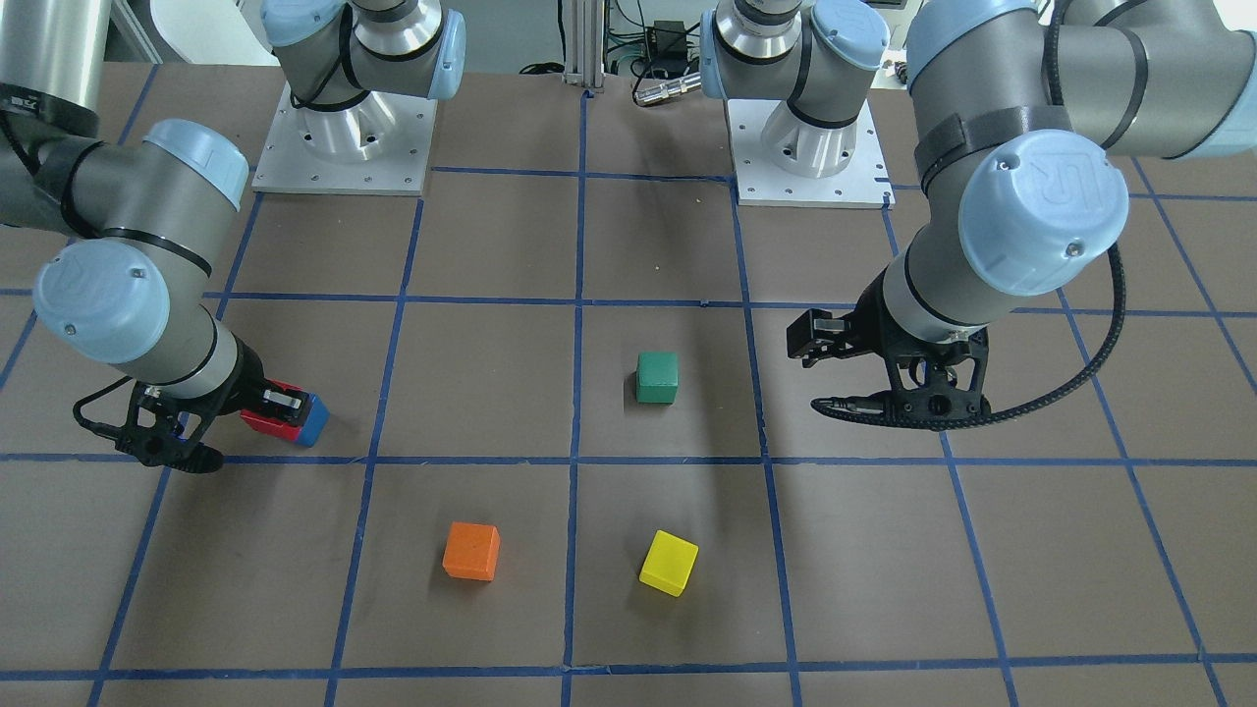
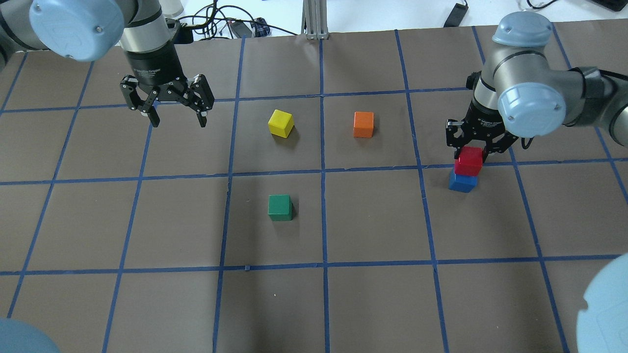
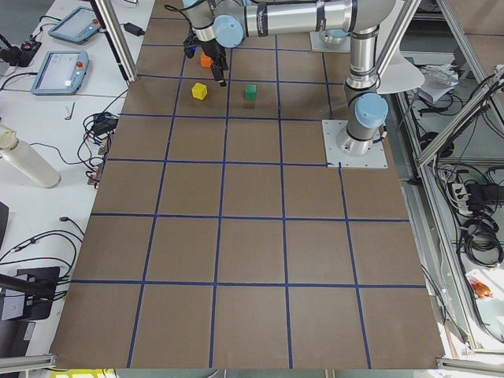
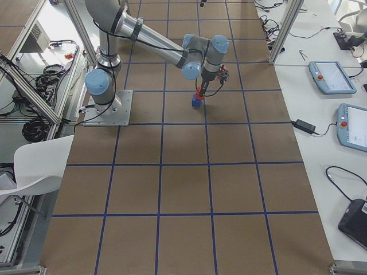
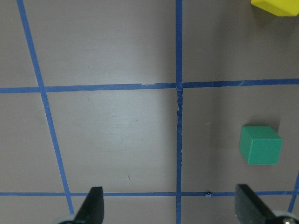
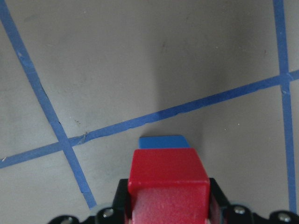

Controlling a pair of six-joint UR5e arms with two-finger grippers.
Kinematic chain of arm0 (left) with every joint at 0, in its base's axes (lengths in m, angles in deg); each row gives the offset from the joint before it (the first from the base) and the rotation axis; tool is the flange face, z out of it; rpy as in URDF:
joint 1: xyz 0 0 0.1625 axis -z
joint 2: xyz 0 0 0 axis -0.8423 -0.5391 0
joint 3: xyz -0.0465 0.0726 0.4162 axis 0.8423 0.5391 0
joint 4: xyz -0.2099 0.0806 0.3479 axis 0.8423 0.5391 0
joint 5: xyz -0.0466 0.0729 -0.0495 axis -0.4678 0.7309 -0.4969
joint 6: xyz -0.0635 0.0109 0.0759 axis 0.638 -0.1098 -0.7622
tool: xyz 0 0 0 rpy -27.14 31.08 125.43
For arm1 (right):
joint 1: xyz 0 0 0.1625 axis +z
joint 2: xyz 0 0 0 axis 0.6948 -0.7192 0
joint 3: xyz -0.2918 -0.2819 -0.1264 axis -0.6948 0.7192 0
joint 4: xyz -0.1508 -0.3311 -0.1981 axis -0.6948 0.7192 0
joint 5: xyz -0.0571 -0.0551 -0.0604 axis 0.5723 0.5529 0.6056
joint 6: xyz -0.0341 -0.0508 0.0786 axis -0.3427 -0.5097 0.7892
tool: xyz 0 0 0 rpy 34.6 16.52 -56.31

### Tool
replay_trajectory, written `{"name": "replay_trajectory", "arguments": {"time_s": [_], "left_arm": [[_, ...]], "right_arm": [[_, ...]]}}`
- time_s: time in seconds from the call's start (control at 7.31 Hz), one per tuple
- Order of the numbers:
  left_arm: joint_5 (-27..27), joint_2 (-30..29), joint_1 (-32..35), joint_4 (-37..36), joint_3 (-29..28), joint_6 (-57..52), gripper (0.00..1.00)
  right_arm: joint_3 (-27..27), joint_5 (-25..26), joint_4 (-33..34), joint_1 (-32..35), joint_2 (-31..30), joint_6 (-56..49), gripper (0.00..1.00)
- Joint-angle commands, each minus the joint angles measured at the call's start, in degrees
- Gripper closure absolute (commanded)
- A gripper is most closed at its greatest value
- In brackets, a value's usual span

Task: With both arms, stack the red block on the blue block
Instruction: 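Lower the red cube onto the blue cube and open the right gripper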

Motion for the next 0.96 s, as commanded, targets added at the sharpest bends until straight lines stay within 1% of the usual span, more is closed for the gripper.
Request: {"name": "replay_trajectory", "arguments": {"time_s": [0.0,0.27,0.41,0.68,0.82], "left_arm": [[0.1,0.0,0.0,0.0,0.0,0.0,0.00],[0.1,0.0,0.0,0.0,0.0,0.0,0.00],[0.1,0.0,0.0,0.0,0.0,0.0,0.00],[0.1,0.0,0.0,0.0,-0.2,0.0,0.00],[0.1,0.1,0.0,-0.1,-0.2,0.0,0.00]], "right_arm": [[0.0,0.0,0.0,0.1,-0.1,0.0,0.00],[0.0,0.2,-0.6,0.1,-0.2,0.0,0.00],[0.3,0.3,-1.1,0.1,-1.6,0.0,0.00],[3.1,0.0,-6.8,0.1,-4.7,-0.7,0.00],[7.0,-0.1,-11.0,0.4,-5.5,-1.0,0.00]]}}
